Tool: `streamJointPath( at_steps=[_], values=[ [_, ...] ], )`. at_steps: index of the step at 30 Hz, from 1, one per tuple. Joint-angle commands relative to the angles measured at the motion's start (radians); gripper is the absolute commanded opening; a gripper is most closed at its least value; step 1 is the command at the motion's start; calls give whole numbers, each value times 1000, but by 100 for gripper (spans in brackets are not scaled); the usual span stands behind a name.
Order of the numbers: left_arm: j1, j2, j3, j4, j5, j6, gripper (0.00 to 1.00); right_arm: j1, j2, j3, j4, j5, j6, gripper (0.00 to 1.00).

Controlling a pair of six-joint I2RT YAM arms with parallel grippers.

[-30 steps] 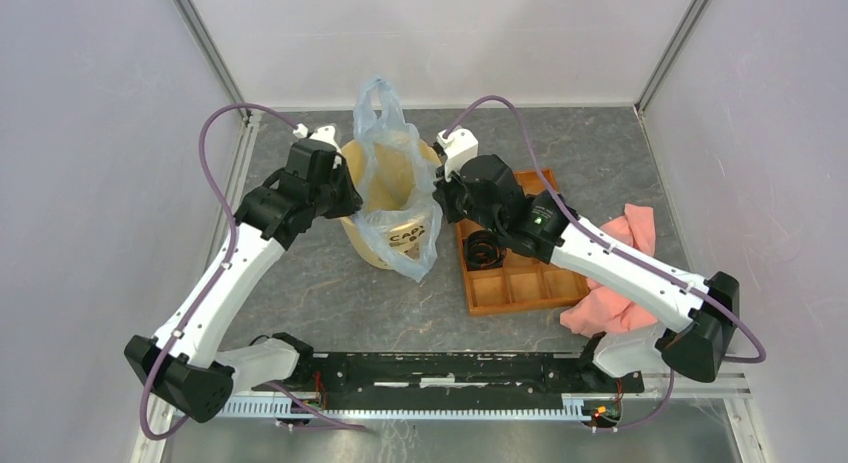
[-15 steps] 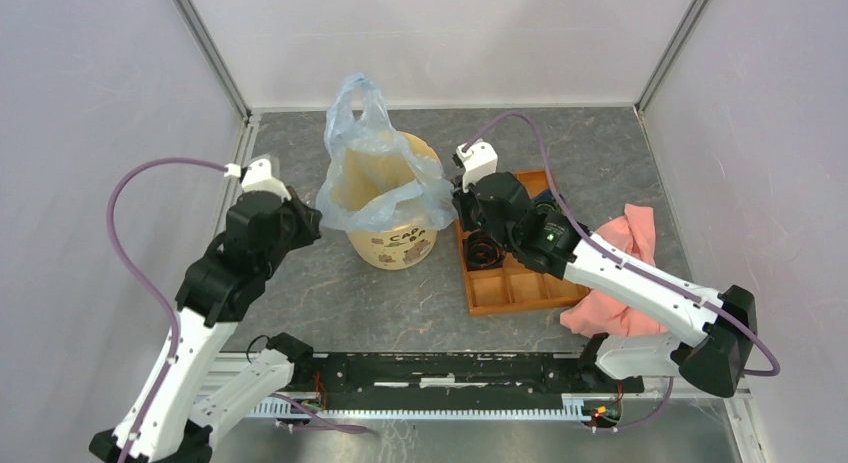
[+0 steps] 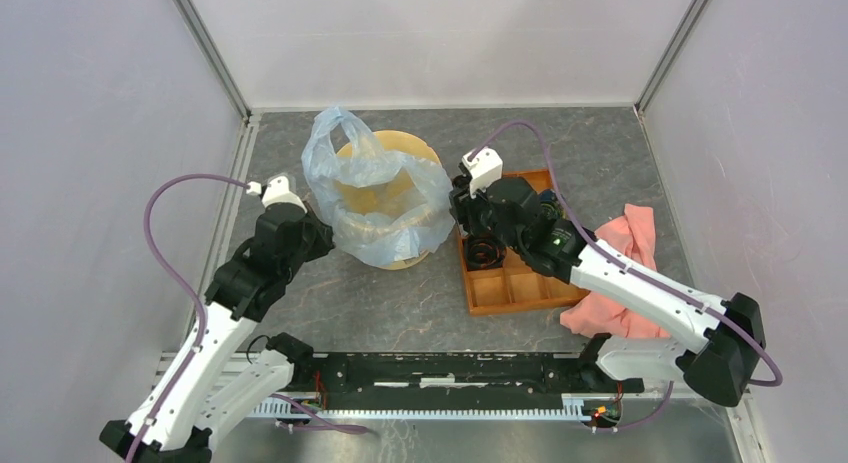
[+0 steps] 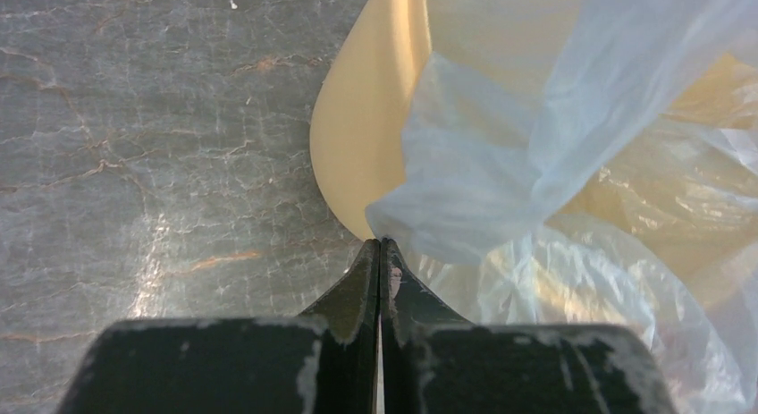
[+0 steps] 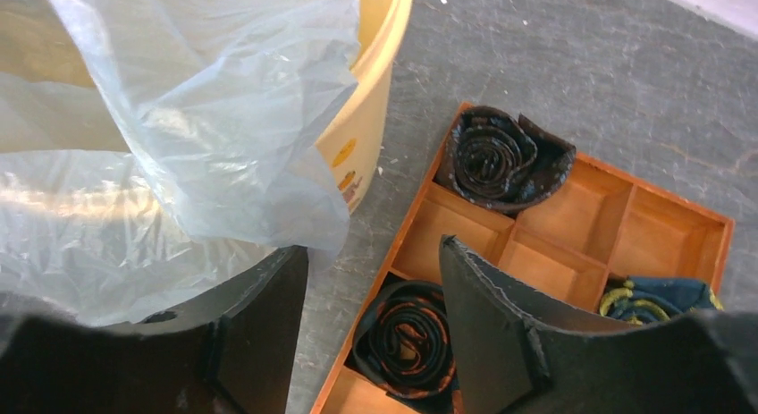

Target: Put the trash bags into the trash bin

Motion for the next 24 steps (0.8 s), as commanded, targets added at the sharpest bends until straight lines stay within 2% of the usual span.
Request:
streamJointPath(
  at_steps=[1, 3, 6, 9, 12, 14, 18, 21, 24],
  values=[
    [0, 41, 5, 127, 1, -16, 2, -42, -52, -25, 139, -124, -86, 59],
    [0, 45, 8, 132, -14, -6, 2, -88, -61, -74, 228, -236, -78, 54],
    [3, 58, 11, 120, -57, -3, 2, -161, -63, -156, 400, -392, -36, 36],
    [8, 81, -2, 108, -95, -23, 2, -203, -40, -233, 559, -437, -16, 27],
    [17, 83, -29, 104, -119, -38, 2, -224, 18, -223, 605, -455, -27, 23],
    [21, 67, -50, 118, -116, -36, 6, -227, 63, -185, 582, -464, -49, 24],
    [33, 64, -4, 71, -73, 5, 26, -226, 98, -57, 359, -402, -94, 28],
    [34, 59, 84, -63, -84, 23, 42, -226, 33, -19, 149, -312, -85, 41],
    [32, 15, 139, -166, -72, 19, 57, -226, -82, -84, 98, -284, -106, 61]
  ],
)
